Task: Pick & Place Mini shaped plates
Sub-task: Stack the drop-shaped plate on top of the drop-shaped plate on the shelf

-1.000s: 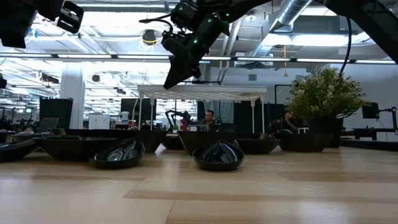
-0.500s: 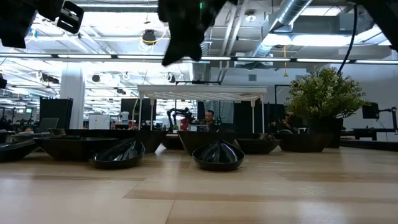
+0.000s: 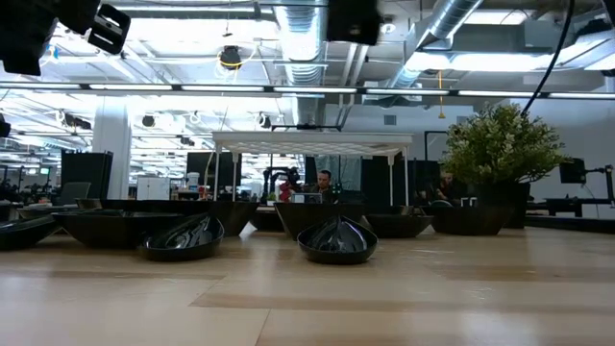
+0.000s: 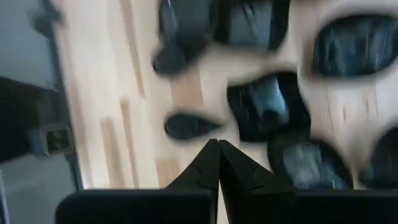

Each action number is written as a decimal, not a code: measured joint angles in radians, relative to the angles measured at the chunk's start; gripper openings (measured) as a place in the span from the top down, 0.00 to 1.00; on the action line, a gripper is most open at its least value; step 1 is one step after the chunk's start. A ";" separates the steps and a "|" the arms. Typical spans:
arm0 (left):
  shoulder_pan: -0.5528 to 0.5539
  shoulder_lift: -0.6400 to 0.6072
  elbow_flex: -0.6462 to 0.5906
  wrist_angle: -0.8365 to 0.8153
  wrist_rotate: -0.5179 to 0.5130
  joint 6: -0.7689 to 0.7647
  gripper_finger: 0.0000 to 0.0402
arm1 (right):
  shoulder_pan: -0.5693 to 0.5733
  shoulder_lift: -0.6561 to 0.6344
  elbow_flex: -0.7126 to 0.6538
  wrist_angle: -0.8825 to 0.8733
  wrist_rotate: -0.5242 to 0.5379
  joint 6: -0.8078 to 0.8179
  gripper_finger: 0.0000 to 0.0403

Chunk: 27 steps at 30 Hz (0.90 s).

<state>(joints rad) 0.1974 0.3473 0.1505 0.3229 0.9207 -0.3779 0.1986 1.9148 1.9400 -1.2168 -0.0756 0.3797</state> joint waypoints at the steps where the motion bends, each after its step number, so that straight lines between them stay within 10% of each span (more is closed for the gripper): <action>1: 0.000 0.000 0.000 0.000 0.000 0.000 0.55 | 0.020 0.002 0.000 -0.033 0.017 0.026 1.00; 27: 0.000 0.000 0.000 0.000 0.053 -0.005 0.55 | 0.260 -0.002 -0.299 0.043 0.053 0.528 1.00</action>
<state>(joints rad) 0.1974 0.3470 0.1505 0.3229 0.9738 -0.3826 0.4588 1.9131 1.6411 -1.1736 -0.0228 0.9075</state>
